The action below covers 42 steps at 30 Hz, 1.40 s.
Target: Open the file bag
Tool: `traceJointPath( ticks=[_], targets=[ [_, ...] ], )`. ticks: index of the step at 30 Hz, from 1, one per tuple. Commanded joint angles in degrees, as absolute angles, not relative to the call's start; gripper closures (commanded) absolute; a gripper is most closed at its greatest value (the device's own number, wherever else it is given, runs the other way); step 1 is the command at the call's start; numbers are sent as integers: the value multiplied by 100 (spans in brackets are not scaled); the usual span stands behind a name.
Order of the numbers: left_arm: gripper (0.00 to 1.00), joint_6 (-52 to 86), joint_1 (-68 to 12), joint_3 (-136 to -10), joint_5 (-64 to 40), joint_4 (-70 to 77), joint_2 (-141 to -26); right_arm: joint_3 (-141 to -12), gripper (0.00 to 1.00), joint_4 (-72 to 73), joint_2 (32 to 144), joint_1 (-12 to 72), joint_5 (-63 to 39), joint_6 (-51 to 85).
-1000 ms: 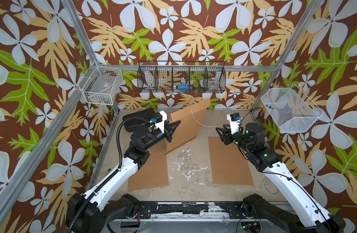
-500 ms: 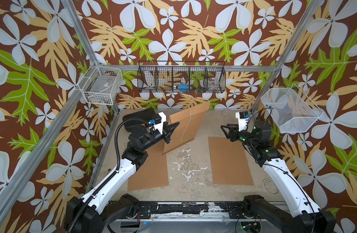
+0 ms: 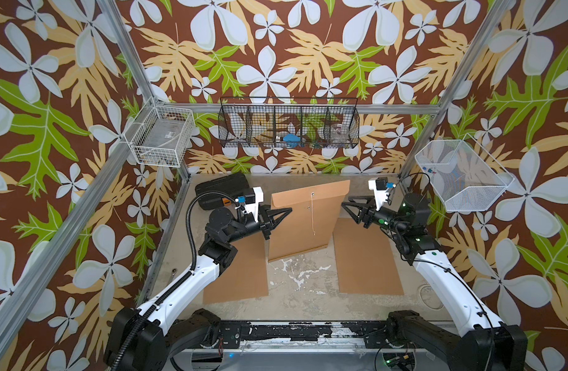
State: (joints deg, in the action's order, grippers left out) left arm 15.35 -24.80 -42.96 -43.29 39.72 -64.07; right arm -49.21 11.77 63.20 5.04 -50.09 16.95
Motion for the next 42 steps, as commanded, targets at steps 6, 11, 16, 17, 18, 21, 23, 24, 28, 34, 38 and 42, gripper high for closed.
traceJointPath(
  ticks=[6,11,16,17,18,21,23,24,28,34,38,42],
  targets=[
    [100,1931,-2468,-4178,-4601,4548,-6442,-4973,47,1828,6372,510,-5546,2021],
    [100,2074,-2470,-4087,-4670,4710,-6468,-5045,48,1929,6390,510,-5648,2071],
    [100,2094,-2469,-4022,-4680,4725,-6480,-5207,50,2100,6407,519,-5848,2171],
    [100,2096,-2468,-4008,-4681,4737,-6485,-5242,50,2121,6406,519,-5897,2179],
    [100,2096,-2470,-4000,-4681,4735,-6486,-5260,51,2163,6399,519,-5958,2201],
    [100,2101,-2470,-3990,-4693,4737,-6517,-5265,52,2310,6329,523,-6088,2293],
    [100,2108,-2470,-3990,-4698,4737,-6547,-5283,52,2338,6264,544,-6143,2294],
    [100,2114,-2474,-3990,-4707,4742,-6563,-5291,52,2338,6229,560,-6151,2287],
    [100,2135,-2470,-3999,-4781,4772,-6616,-5348,52,2312,6144,639,-6204,2237],
    [100,2127,-2470,-3973,-4855,4790,-6638,-5474,61,2224,6218,753,-6219,2154],
    [100,2132,-2470,-3973,-4886,4797,-6678,-5555,68,2152,6267,826,-6222,2092],
    [100,2118,-2470,-3973,-4885,4803,-6723,-5602,73,2089,6251,887,-6201,2040]
  ],
)
